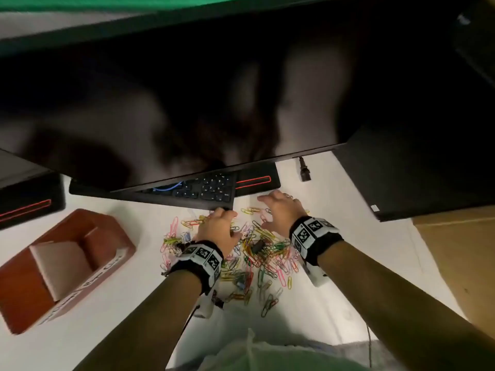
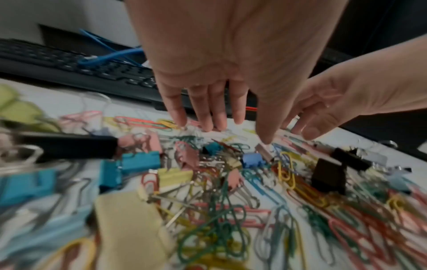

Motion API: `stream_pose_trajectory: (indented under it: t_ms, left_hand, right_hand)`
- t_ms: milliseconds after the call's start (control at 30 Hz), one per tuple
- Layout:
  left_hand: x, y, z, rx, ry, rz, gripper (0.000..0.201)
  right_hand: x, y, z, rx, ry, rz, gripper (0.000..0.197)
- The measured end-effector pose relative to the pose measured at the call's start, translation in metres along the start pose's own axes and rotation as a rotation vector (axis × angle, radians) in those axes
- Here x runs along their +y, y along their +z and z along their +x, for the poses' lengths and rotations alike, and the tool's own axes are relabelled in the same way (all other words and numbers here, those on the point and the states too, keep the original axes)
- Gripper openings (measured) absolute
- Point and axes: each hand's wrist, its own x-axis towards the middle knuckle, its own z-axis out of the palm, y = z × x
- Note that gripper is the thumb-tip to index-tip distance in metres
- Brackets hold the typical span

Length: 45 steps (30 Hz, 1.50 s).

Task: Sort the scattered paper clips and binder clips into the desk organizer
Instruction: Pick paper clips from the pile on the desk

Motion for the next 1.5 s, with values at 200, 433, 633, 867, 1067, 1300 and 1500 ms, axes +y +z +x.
stream_pose_trajectory:
  t_ms: [200, 433, 633, 867, 1067, 1300, 1500]
  left_hand:
    - [0.01, 0.016, 0.008, -0.031, 0.145, 0.125, 0.059]
    - [0.012, 0.017, 0.017, -0.042, 0.092, 0.055, 0.023]
    - [0.009, 0.01, 0.021, -0.085, 0.082, 0.003, 0.02]
    - [0.001, -0.005, 0.01, -0.073, 0.081, -0.179, 0.019]
    - [-0.002, -0.008, 0.005, -0.013, 0.123, -0.204, 0.024]
    - [0.005, -0.011, 0.003, 0.038, 0.128, -0.196, 0.011]
    - [0.021, 0.003, 0.019, -0.046, 0.274, -0.024, 0.015]
  right_hand:
    - [0.004, 0.016, 0.005, -0.037, -0.031, 0.027, 0.063]
    - [0.006, 0.023, 0.001, -0.033, -0.004, 0.069, 0.022]
    - [0.005, 0.024, 0.003, -0.08, 0.061, 0.055, 0.018]
    - [0.011, 0.025, -0.005, -0.044, 0.055, 0.205, 0.013]
    - [0.014, 0.024, -0.014, -0.006, 0.042, 0.247, 0.017]
    - [0.017, 0.021, -0.014, -0.037, 0.044, 0.278, 0.014]
    - [0.02, 0.022, -0.014, -0.005, 0.053, 0.297, 0.015]
